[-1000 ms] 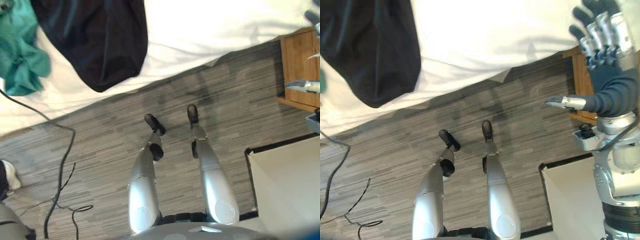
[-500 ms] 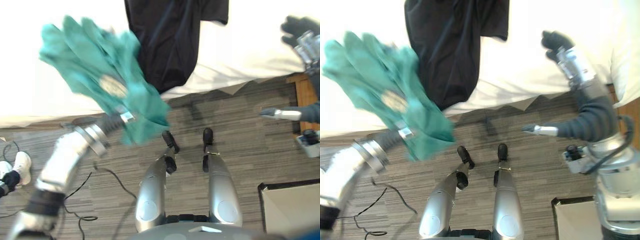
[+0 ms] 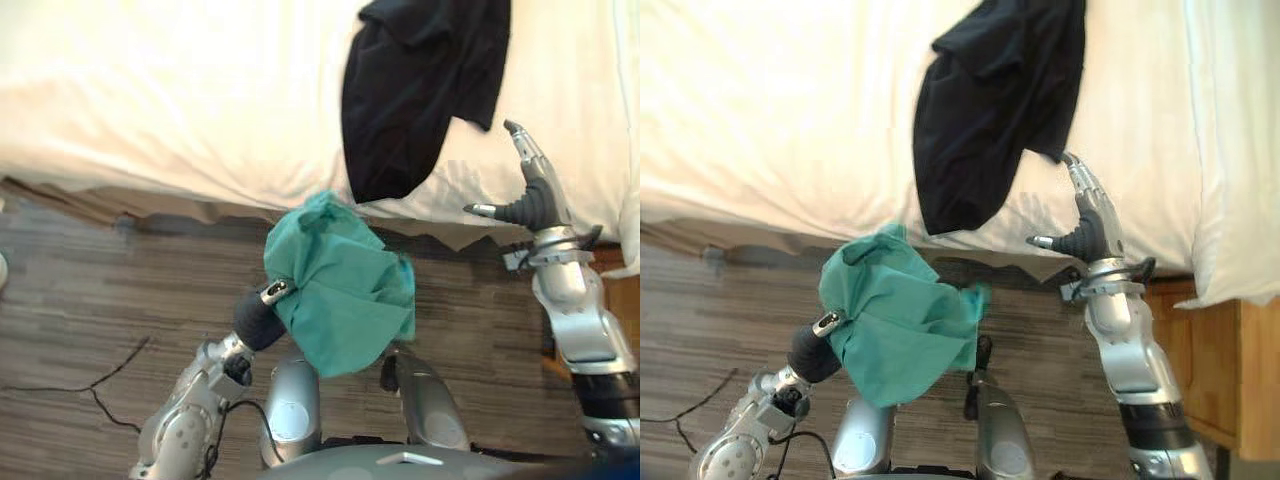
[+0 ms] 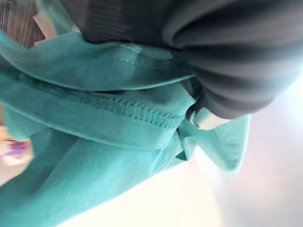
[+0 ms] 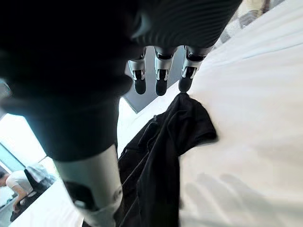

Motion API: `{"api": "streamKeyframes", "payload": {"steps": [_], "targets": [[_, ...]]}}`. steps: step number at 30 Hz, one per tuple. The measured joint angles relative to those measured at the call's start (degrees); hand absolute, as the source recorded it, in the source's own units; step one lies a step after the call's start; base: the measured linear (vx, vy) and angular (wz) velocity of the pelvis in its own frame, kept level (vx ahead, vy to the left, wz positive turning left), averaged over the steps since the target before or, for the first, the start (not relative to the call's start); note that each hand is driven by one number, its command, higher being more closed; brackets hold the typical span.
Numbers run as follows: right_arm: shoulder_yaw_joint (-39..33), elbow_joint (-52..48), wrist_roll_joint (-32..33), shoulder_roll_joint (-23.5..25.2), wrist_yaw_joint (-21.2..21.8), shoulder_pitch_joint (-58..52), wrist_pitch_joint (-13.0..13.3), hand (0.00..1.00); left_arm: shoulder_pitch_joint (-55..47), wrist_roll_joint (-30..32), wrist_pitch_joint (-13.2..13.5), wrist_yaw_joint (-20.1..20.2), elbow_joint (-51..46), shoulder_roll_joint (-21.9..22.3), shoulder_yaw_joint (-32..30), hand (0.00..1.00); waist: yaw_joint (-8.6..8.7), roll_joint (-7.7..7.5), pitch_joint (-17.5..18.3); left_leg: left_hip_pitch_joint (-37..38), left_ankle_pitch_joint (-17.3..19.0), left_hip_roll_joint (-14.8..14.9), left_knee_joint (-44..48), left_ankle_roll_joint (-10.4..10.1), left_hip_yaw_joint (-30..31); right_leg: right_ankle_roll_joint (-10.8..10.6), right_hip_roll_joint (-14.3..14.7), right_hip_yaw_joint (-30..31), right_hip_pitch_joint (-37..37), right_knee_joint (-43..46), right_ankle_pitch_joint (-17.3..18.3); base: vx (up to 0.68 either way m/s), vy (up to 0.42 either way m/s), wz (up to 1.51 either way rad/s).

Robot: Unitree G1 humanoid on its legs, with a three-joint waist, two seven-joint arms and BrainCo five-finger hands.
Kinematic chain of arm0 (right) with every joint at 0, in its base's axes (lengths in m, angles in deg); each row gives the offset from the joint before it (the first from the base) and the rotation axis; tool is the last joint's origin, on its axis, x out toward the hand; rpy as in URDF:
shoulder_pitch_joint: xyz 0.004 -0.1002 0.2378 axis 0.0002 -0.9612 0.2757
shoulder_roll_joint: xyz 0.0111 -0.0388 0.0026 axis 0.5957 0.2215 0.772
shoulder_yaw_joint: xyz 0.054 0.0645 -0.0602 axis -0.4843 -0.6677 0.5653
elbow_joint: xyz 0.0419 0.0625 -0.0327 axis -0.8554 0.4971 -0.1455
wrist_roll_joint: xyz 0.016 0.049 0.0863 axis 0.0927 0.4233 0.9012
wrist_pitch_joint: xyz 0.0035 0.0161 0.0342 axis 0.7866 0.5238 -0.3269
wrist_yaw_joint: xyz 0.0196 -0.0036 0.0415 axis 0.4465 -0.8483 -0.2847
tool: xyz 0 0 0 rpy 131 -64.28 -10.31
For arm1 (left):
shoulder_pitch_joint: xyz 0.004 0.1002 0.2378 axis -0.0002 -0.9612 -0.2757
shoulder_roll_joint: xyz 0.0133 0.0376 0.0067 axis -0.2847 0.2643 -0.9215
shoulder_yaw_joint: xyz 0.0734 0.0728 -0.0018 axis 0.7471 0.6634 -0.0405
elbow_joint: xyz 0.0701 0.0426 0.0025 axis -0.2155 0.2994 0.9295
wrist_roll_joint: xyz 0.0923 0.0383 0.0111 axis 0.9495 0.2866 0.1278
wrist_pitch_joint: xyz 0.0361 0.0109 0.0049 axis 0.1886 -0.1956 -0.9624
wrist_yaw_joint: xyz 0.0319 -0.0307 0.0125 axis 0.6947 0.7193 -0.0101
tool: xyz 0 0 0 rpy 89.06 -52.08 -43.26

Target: Tidy the bed and pick cloth on bed and put in laundry

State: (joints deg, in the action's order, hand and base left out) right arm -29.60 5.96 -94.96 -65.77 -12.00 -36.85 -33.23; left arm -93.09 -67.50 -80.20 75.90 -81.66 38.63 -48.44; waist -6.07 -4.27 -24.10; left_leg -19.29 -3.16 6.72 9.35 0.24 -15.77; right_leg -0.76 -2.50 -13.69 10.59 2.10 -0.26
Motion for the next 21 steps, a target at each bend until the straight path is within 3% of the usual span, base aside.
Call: {"api": "streamKeyframes", "payload": {"steps": [2, 4, 6, 10, 12, 15, 21], "targets": [[1.61, 3.91, -0.89, -0.04, -1.73, 5.76, -2.14, 0.00, -0.02, 3.02, -2.41, -0.33, 2.59, 0.06, -1.90, 1.00, -1.26, -2.01, -0.02, 0.31, -0.32, 0.02, -0.31, -0.47, 1.75, 0.13, 0.35, -0.90, -1.32, -0.69, -0.01, 0.01, -0.032, 0.32], [2.43, 6.39, -0.90, -0.16, -2.06, 10.63, -3.61, 0.00, -0.02, 6.61, -3.99, -0.31, 4.55, 0.07, -3.10, 1.00, -1.53, -2.79, -0.24, 0.25, -0.74, -0.09, -0.92, -0.51, 2.30, 0.40, 0.35, -1.31, -1.37, -0.68, 0.16, -0.02, -0.004, 0.21], [4.27, 10.72, -0.71, -2.76, -1.99, 17.05, -5.74, 0.00, -0.03, 10.74, -4.83, -0.14, 8.29, 0.25, -4.52, 1.00, -1.62, -2.93, -0.33, 0.22, -1.27, -0.68, -2.55, -0.58, 2.43, 0.50, 0.27, -1.39, -0.81, -0.68, 0.22, -0.03, 0.006, 0.11], [5.00, 14.32, 1.34, -7.93, -1.87, 22.87, -8.57, 0.00, 0.15, 11.24, -4.74, -0.22, 12.95, 0.17, -7.49, 1.00, -2.59, -2.75, -0.46, -0.29, -2.62, -1.17, -4.83, -0.36, 2.78, 0.75, -0.03, -1.81, 0.33, -1.03, 0.38, 0.00, 0.019, 0.10], [6.76, 17.24, 3.76, -12.32, -1.71, 29.24, -10.28, 0.00, 1.06, 11.36, -3.00, -0.22, 16.70, -0.63, -8.50, 1.00, -2.76, -2.23, -1.07, -2.02, -4.45, -1.51, -6.11, 0.04, 3.86, 0.35, -0.39, -2.73, 2.03, -1.18, -0.07, 0.02, 0.023, 0.21], [8.78, 19.95, 5.13, -14.06, -1.39, 34.24, -11.03, 0.00, 1.86, 12.31, -1.70, 0.11, 20.01, -0.63, -8.61, 1.00, -3.06, -1.62, -1.88, -2.15, -5.38, -1.91, -7.38, 0.19, 3.99, 0.31, -0.58, -2.91, 2.62, -1.18, -0.24, 0.04, 0.016, 0.09], [14.37, 26.37, 8.26, -19.75, 0.64, 48.31, -14.71, 0.00, 5.38, 10.90, 2.86, 2.73, 22.09, -0.54, -5.84, 1.00, -4.61, 2.84, -4.63, -6.05, -6.80, -2.52, -8.57, 0.84, 4.21, -0.11, -1.05, -3.25, 7.06, -1.07, -0.69, 0.02, 0.028, 0.07]]}}
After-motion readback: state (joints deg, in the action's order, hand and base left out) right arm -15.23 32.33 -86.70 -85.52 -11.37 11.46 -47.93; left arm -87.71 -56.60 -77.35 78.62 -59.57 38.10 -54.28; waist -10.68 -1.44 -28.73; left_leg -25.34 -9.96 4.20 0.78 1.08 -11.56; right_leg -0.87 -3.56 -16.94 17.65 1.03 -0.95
